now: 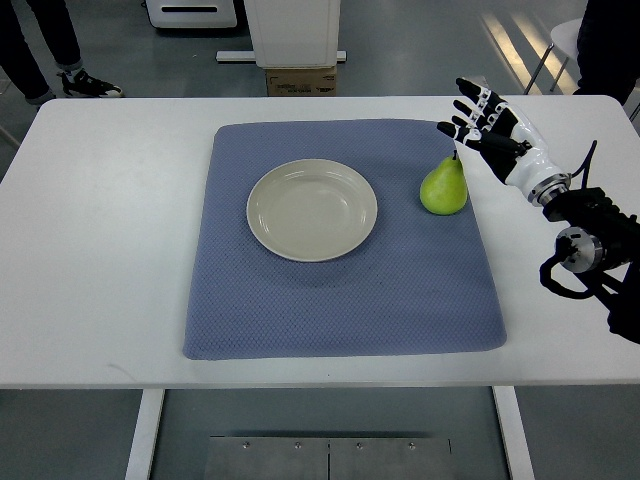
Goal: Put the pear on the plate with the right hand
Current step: 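Move the open right hand over the green pear and lower it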
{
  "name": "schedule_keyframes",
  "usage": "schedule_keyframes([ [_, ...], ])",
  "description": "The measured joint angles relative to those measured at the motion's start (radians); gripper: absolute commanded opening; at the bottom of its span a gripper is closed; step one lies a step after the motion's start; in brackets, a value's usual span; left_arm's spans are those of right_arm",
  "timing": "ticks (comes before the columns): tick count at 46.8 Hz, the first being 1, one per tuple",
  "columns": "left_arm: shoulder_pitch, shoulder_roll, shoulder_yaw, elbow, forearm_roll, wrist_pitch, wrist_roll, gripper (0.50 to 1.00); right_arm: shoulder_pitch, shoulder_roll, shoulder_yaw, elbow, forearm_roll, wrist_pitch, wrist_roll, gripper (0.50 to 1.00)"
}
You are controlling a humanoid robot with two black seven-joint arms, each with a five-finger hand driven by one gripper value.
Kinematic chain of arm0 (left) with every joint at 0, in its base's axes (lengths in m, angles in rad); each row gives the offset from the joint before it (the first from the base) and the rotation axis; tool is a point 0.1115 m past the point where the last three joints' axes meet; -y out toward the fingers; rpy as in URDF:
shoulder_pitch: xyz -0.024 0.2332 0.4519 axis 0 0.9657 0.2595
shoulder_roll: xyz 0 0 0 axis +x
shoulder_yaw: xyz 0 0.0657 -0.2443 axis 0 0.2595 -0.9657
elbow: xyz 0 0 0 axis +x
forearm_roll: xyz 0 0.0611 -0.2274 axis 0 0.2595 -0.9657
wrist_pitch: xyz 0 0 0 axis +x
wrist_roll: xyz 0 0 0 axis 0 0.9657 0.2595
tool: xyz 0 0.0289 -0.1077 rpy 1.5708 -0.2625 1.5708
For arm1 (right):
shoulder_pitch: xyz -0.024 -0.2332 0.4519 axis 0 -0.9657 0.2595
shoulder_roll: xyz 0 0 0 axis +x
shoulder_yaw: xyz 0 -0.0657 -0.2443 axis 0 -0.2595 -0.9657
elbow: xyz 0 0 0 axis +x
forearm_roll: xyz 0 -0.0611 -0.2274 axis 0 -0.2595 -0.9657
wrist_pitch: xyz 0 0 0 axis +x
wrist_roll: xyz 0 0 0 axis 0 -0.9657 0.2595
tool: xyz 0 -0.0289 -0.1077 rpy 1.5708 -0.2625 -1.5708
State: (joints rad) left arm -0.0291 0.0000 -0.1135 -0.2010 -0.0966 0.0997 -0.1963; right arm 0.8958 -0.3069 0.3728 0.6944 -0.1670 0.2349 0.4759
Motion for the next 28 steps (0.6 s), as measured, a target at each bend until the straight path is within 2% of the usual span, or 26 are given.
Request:
schedule_keyframes([
  [9, 0.000, 0.000, 0.000, 0.000, 0.000, 0.000, 0.000, 1.000, 0.000, -0.096, -0.072, 0.118, -0.089, -0.001, 0.001, 1.000],
  [18, 0.000, 0.000, 0.000, 0.000, 0.000, 0.000, 0.000, 1.000, 0.014, -0.136, -0.149, 0.129, -0.110, -0.004, 0.009, 1.000],
  [28, 0.000, 0.000, 0.000, 0.000, 0.000, 0.000, 0.000, 1.000, 0.010, -0.133, -0.182, 0.127, -0.134, -0.049, 0.011, 1.000],
])
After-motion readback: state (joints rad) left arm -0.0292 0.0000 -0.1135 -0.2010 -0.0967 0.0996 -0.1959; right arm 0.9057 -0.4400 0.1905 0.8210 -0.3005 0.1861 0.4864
